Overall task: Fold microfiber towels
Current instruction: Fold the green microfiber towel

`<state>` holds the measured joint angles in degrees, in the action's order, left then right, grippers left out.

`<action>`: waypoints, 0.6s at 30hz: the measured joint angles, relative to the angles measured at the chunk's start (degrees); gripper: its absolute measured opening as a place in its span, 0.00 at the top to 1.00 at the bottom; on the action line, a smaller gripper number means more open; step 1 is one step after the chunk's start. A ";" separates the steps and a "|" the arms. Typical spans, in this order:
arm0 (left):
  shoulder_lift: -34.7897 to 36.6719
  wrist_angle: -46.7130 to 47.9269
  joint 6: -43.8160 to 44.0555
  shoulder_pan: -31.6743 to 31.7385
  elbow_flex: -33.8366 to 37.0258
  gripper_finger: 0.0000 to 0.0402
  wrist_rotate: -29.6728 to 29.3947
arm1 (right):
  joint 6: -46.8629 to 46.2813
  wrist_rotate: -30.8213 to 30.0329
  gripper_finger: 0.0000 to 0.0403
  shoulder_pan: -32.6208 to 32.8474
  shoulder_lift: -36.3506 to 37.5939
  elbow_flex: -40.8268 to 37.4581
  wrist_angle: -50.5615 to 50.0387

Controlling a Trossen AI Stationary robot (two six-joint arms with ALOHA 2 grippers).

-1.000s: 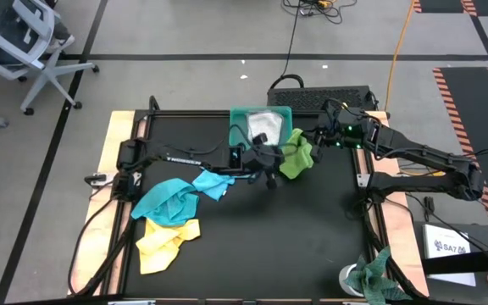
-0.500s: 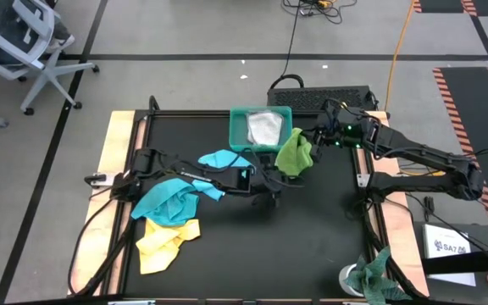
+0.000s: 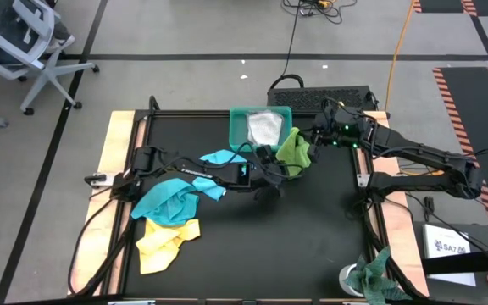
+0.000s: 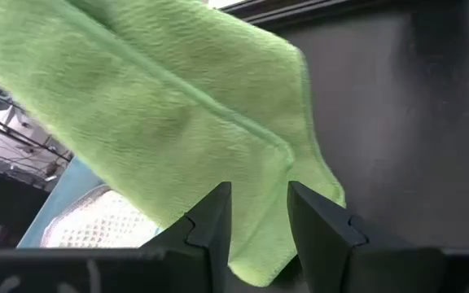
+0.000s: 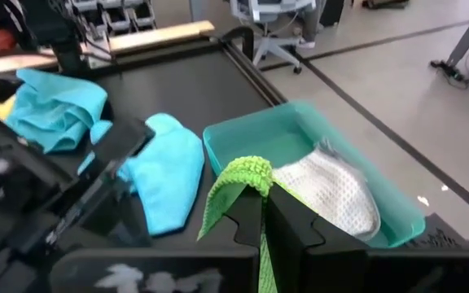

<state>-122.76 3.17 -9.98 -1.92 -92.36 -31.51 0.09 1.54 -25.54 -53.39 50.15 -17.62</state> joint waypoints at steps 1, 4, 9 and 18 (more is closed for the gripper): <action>0.00 -0.18 0.07 -0.06 0.00 0.69 0.05 | 0.01 0.00 1.00 0.00 0.00 0.00 0.52; 0.00 -0.42 1.27 -0.10 0.00 0.69 0.20 | 0.03 -0.04 1.00 -0.02 0.00 0.00 2.08; 0.00 -0.43 1.37 0.14 0.00 0.69 -0.31 | -1.38 0.00 1.00 -0.02 -0.87 0.00 4.02; 0.00 -0.49 3.14 -0.07 0.00 0.69 -0.54 | -3.95 0.17 1.00 0.39 -3.72 -0.02 6.04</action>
<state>-122.76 2.68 -6.83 -1.99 -92.36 -32.05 -3.86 1.72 -25.15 -57.10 50.13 -11.58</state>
